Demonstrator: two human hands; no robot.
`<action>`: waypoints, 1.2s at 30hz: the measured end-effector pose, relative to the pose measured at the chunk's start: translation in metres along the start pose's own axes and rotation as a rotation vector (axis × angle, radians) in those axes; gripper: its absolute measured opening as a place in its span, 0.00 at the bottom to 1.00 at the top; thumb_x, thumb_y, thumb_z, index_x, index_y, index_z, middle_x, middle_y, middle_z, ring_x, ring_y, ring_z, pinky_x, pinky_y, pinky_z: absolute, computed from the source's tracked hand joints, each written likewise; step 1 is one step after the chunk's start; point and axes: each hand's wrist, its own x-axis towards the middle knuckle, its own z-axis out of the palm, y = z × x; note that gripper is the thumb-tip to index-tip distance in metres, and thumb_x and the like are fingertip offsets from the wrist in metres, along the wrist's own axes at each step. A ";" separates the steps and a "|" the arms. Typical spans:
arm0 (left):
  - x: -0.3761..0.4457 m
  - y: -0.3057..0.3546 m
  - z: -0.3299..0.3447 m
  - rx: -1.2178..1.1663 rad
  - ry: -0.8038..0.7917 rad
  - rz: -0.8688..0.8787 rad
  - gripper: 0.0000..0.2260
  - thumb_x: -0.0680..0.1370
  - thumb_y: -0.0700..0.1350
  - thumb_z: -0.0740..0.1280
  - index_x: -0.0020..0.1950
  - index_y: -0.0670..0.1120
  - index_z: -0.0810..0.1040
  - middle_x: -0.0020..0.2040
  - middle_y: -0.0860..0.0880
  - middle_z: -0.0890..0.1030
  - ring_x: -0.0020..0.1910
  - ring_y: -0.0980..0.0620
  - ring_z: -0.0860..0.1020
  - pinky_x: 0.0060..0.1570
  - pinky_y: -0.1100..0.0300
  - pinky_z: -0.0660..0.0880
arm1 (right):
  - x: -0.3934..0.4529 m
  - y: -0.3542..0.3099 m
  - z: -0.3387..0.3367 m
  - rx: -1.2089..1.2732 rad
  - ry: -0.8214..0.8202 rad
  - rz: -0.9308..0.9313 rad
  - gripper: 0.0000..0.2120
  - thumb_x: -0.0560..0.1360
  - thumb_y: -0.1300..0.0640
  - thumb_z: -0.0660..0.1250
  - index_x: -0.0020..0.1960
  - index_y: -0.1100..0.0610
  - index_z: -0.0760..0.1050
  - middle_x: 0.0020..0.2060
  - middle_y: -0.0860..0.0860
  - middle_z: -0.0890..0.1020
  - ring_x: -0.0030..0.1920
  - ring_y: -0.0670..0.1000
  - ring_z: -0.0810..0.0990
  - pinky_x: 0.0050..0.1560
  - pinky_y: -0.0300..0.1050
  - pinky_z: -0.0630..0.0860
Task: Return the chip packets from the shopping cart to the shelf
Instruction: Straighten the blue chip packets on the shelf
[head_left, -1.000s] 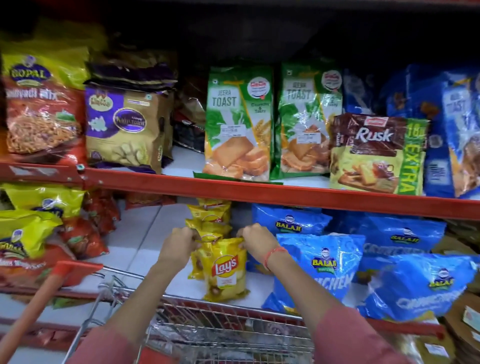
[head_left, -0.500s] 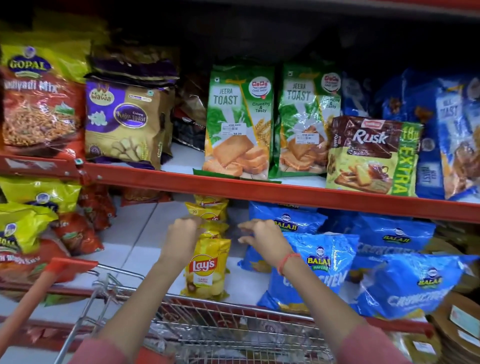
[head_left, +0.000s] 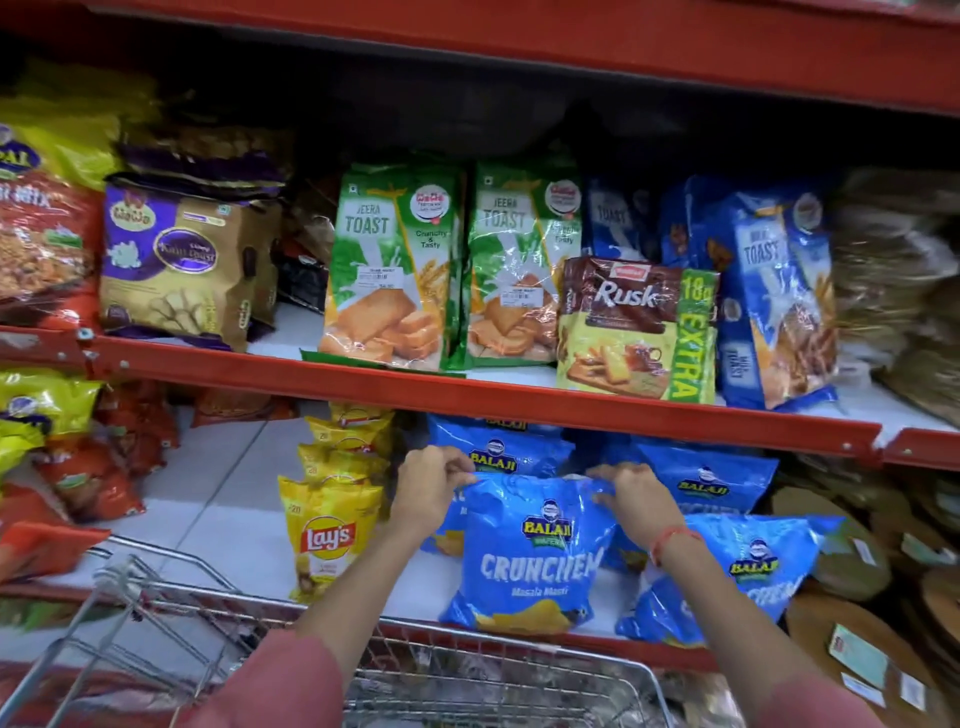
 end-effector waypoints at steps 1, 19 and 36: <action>0.000 -0.001 0.000 0.009 0.008 0.004 0.04 0.69 0.38 0.72 0.42 0.39 0.82 0.36 0.43 0.84 0.31 0.58 0.79 0.36 0.67 0.75 | -0.001 0.003 0.002 0.011 0.012 -0.005 0.17 0.76 0.57 0.66 0.65 0.53 0.72 0.56 0.61 0.79 0.58 0.61 0.76 0.55 0.52 0.74; 0.003 -0.012 -0.034 0.255 0.098 -0.041 0.03 0.70 0.40 0.71 0.42 0.43 0.82 0.41 0.43 0.85 0.44 0.45 0.81 0.42 0.55 0.74 | 0.005 -0.015 0.015 0.286 0.063 -0.113 0.11 0.74 0.56 0.68 0.56 0.53 0.79 0.53 0.56 0.84 0.52 0.56 0.82 0.58 0.50 0.77; -0.028 0.128 0.149 0.057 -0.349 0.178 0.14 0.72 0.50 0.70 0.49 0.40 0.81 0.44 0.38 0.84 0.44 0.45 0.81 0.39 0.59 0.67 | -0.038 0.192 -0.058 0.130 0.118 0.184 0.12 0.74 0.46 0.67 0.51 0.52 0.82 0.52 0.55 0.84 0.54 0.57 0.80 0.53 0.55 0.78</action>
